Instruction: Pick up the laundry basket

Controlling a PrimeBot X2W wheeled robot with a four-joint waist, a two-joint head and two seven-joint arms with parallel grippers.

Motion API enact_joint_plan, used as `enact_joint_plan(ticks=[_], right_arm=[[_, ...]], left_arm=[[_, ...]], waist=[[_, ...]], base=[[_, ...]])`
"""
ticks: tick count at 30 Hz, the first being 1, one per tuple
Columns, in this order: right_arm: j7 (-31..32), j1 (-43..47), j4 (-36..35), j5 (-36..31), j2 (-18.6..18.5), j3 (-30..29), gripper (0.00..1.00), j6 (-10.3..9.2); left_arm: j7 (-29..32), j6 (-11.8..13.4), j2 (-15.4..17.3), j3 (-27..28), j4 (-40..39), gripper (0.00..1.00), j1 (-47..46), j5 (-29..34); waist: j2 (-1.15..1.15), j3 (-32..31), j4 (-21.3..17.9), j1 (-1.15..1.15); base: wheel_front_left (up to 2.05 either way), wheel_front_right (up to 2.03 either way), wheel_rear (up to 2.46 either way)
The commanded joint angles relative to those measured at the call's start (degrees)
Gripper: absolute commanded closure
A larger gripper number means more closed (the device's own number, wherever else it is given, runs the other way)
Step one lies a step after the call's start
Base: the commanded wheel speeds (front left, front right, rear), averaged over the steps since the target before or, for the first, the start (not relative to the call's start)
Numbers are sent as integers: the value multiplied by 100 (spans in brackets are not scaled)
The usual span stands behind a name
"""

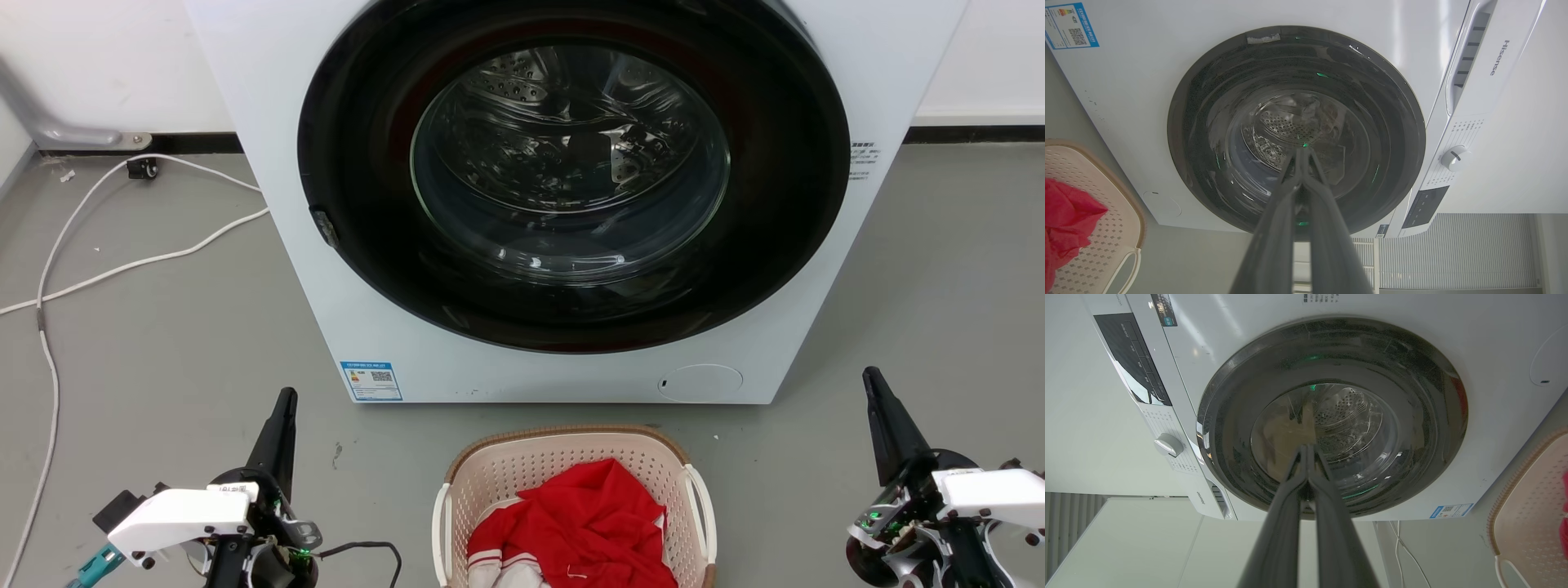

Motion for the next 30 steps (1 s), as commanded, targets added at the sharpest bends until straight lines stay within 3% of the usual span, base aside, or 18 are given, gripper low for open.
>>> enact_joint_plan(ticks=[1, 30], right_arm=[[10, -71, 6, -20, 16, -8, 100, 0], [29, -75, 8, -52, 38, -34, 100, 0]], left_arm=[[1, -16, 0, 11, 2, 100, -39, 28], [34, -16, -20, 41, 3, 100, -42, 41]], waist=[[0, 0, 0, 0], [0, 0, 0, 0]], base=[[0, 0, 0], [0, 0, 0]])
